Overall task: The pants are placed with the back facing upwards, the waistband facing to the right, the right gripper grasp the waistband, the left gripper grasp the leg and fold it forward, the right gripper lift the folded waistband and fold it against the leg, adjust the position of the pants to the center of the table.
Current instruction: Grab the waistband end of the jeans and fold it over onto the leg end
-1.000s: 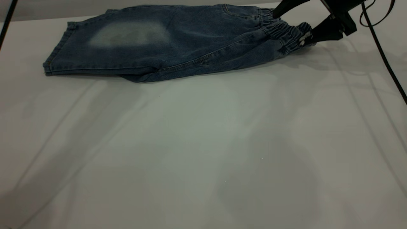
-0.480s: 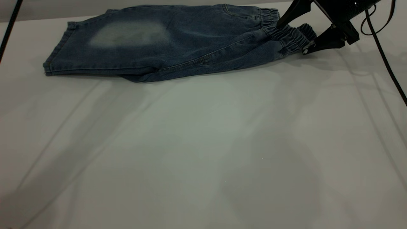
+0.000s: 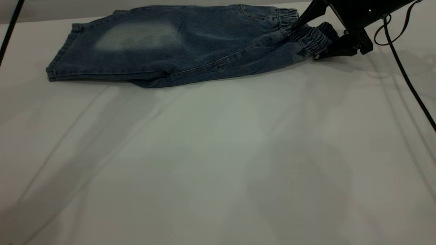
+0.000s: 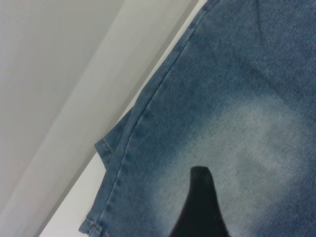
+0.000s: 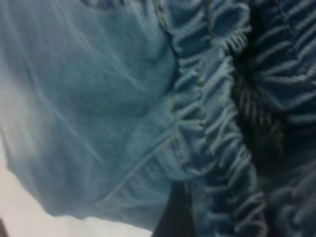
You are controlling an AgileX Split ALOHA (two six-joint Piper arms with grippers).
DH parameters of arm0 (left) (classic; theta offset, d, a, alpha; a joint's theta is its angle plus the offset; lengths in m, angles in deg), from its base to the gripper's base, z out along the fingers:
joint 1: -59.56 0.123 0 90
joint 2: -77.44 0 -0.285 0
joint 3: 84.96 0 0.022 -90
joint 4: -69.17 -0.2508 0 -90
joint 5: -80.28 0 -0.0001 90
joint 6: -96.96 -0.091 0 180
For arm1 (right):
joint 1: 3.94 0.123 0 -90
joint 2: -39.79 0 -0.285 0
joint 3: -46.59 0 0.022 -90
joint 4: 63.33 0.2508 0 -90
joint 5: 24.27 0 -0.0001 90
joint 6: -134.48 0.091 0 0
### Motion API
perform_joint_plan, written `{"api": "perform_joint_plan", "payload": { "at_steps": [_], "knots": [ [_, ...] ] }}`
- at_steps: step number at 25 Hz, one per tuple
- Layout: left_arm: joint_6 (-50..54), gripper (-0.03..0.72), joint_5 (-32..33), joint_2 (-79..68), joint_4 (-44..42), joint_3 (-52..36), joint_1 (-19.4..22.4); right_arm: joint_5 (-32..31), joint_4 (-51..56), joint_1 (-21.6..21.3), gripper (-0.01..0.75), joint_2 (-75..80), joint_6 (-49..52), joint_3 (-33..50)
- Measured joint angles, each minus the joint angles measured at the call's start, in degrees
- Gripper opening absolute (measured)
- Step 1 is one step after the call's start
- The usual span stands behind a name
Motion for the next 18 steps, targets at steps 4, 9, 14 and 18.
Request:
{"api": "perform_joint_plan", "payload": {
  "at_steps": [4,9,14,18],
  "knots": [
    [0.0,0.511,0.1,0.0,0.1,0.0,0.0,0.1,0.6,0.0,0.553,0.8,0.0,0.0],
    [0.0,0.510,-0.2,-0.1,0.9,0.0,-0.6,1.4,0.7,0.0,0.377,1.0,0.3,0.0],
    [0.0,0.510,-4.8,-2.4,2.1,-0.3,-1.9,1.1,1.1,0.0,0.103,1.0,-1.0,0.0],
    [0.0,0.510,-9.7,-6.8,1.9,-0.3,-3.3,-2.1,1.1,-0.6,0.108,0.7,-3.4,0.0]
  ]
}}
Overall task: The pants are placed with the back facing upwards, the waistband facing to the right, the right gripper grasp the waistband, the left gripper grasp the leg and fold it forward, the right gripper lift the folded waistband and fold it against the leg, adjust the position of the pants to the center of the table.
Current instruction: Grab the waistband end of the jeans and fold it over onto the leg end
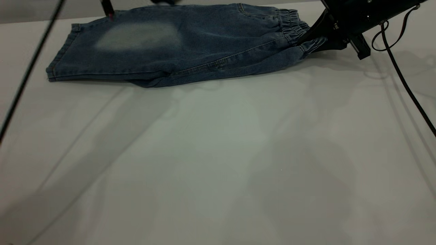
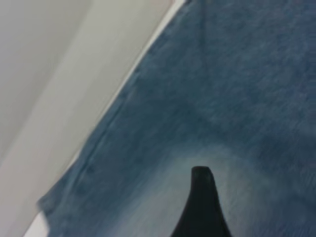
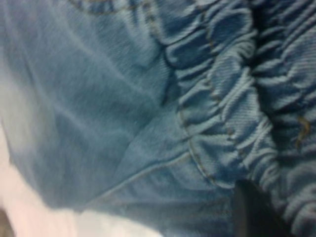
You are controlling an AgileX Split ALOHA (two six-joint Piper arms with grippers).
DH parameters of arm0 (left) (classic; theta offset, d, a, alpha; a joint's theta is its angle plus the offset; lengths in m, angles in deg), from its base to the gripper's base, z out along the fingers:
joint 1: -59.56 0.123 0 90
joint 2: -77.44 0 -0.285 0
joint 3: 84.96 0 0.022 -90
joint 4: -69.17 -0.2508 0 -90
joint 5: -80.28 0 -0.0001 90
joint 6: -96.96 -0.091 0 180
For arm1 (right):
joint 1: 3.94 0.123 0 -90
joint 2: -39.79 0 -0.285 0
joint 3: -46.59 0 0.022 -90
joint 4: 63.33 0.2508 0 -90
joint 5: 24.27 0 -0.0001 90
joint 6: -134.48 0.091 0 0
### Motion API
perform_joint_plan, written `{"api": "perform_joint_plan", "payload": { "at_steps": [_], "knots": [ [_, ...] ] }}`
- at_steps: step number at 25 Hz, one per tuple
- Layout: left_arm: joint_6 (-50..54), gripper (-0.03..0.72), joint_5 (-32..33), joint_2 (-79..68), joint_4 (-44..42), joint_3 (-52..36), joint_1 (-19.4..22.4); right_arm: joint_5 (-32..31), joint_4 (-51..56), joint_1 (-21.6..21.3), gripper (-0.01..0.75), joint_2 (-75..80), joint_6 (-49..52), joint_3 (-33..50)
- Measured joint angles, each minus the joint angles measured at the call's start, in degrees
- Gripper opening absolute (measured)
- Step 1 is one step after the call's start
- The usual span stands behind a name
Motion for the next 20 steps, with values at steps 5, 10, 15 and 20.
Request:
{"api": "perform_joint_plan", "payload": {
  "at_steps": [5,10,15,20],
  "knots": [
    [0.0,0.510,-6.8,-5.8,-0.5,0.0,-1.3,-6.6,-1.3,-2.1,0.108,-3.5,-1.8,0.2],
    [0.0,0.510,-9.3,-10.5,-0.3,0.3,-2.6,-10.1,-1.2,-4.1,0.108,-10.1,-4.3,0.2],
    [1.6,0.510,-11.6,-13.1,-0.2,0.3,-5.8,-14.1,0.6,-3.5,0.108,-15.1,-5.5,0.2],
    [6.8,0.510,-13.2,-13.8,-0.1,0.3,-10.9,-18.4,5.8,-3.3,0.108,-15.6,-7.9,0.2]
  ]
}}
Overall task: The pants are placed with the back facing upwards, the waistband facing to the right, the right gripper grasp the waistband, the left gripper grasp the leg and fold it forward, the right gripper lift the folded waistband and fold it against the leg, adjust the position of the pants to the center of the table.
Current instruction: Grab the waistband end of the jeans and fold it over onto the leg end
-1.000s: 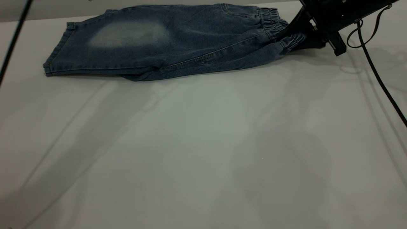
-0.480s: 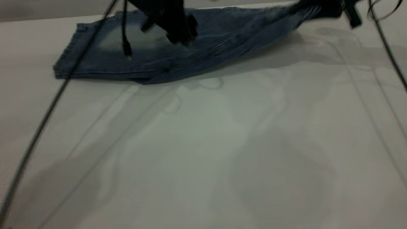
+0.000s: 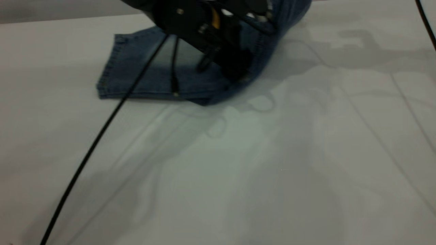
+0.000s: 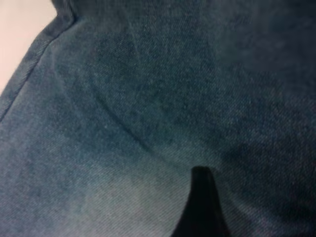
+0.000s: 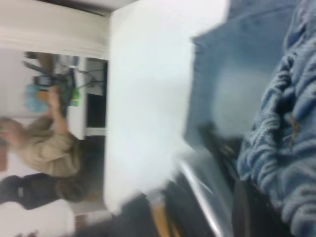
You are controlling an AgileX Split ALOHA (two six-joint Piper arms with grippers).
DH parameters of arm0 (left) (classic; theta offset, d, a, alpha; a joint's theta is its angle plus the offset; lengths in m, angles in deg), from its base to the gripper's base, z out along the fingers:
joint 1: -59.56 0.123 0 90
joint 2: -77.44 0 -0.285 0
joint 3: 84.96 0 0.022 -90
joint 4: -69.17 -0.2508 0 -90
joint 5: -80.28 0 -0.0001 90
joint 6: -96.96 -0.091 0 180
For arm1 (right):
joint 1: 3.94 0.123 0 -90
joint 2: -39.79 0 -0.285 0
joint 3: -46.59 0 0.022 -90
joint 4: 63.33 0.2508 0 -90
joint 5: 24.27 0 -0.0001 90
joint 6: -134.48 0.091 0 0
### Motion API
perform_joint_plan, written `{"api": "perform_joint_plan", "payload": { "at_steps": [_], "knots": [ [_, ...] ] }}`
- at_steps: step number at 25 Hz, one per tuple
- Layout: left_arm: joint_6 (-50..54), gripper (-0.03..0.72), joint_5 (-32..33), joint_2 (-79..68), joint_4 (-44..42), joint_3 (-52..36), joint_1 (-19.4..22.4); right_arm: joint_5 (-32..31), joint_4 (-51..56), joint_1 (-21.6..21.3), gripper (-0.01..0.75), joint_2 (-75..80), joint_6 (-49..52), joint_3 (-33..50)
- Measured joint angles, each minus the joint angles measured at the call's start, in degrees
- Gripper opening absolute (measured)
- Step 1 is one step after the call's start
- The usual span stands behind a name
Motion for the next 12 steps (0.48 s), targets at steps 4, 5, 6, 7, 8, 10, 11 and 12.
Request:
{"api": "perform_joint_plan", "payload": {
  "at_steps": [4,5,6,7,8,10,11,12],
  "knots": [
    [2.2,0.510,0.0,-0.3,0.0,0.0,-3.1,0.1,3.1,0.0,0.108,-0.5,-1.0,0.0],
    [2.2,0.510,0.0,-0.3,0.0,0.0,-3.5,0.0,3.1,0.0,0.108,-0.6,-1.0,0.0],
    [2.2,0.510,0.8,-0.1,-0.1,0.0,-3.6,-0.1,3.1,0.0,0.108,-0.6,-1.0,0.0],
    [2.2,0.510,1.8,0.3,-0.1,0.0,-3.6,0.0,2.7,0.0,0.108,-0.6,-1.0,0.0],
    [2.2,0.510,2.7,0.8,-0.1,0.0,-3.3,0.0,2.2,0.0,0.108,-0.6,-1.0,0.0],
    [2.2,0.510,4.6,2.1,-0.2,0.1,-2.6,0.0,2.3,0.0,0.108,-0.6,-1.0,0.0],
    [2.1,0.510,6.0,3.1,-0.2,0.1,-2.3,0.0,2.3,0.0,0.108,-0.6,-1.0,0.0],
    [2.1,0.510,7.2,4.1,-0.3,0.1,-2.0,0.0,2.3,0.0,0.108,-0.6,-1.0,0.0]
  ]
}}
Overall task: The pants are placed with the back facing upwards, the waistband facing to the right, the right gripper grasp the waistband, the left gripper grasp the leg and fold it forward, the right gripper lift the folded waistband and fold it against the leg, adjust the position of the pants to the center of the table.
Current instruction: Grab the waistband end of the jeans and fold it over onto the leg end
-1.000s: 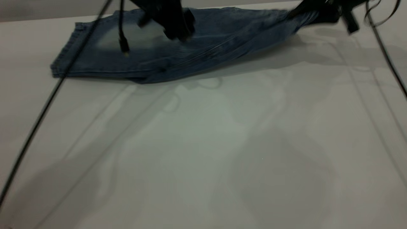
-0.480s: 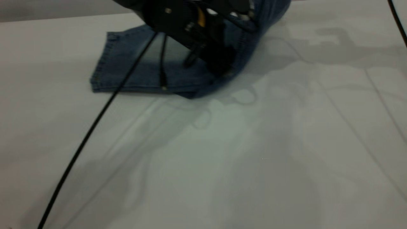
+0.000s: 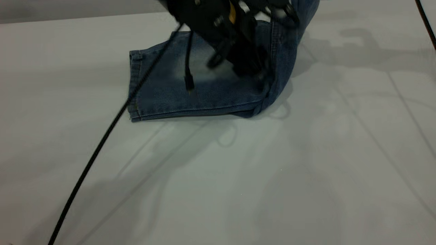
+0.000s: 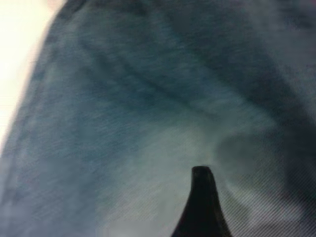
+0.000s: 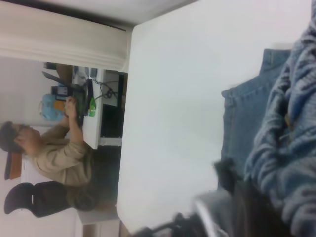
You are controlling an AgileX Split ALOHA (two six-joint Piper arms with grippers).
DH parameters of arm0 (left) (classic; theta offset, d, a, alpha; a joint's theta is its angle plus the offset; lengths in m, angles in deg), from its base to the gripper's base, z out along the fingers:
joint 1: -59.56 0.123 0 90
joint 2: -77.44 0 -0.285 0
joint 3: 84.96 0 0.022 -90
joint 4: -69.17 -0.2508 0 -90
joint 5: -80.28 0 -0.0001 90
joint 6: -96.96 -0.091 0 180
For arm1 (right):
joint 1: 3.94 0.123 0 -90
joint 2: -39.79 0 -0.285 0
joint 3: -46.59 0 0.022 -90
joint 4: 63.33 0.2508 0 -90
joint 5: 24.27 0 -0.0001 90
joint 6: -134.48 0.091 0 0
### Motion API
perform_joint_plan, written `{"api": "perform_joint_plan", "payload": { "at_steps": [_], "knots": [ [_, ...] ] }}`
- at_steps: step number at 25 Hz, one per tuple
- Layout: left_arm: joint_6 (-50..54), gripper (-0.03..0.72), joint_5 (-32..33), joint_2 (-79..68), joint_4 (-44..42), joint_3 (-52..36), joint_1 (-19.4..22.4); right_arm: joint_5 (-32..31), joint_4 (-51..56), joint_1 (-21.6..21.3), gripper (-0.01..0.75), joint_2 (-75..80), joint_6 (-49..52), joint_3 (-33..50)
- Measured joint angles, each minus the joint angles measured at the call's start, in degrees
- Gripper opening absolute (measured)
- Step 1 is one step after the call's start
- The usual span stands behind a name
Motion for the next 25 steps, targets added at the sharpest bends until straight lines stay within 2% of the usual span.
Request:
{"api": "perform_joint_plan", "payload": {
  "at_steps": [5,11,14,20,25],
  "knots": [
    [-0.2,0.510,6.0,4.3,-2.6,0.2,1.8,0.1,0.4,0.3,0.108,0.0,-0.1,0.0],
    [1.1,0.510,18.0,3.1,-2.8,-0.6,5.2,0.1,4.6,4.4,0.108,-1.0,-1.8,0.0],
    [1.1,0.510,18.6,2.6,-2.8,-1.4,5.7,0.0,5.2,7.2,0.108,-1.2,-1.8,0.0],
    [1.1,0.509,13.6,0.4,-2.6,-1.9,5.1,0.1,4.9,13.1,0.108,-1.2,-2.0,0.0],
    [1.1,0.508,12.6,0.3,-2.5,-1.9,4.3,0.1,4.8,15.4,0.108,-1.2,-2.1,0.0]
  ]
}}
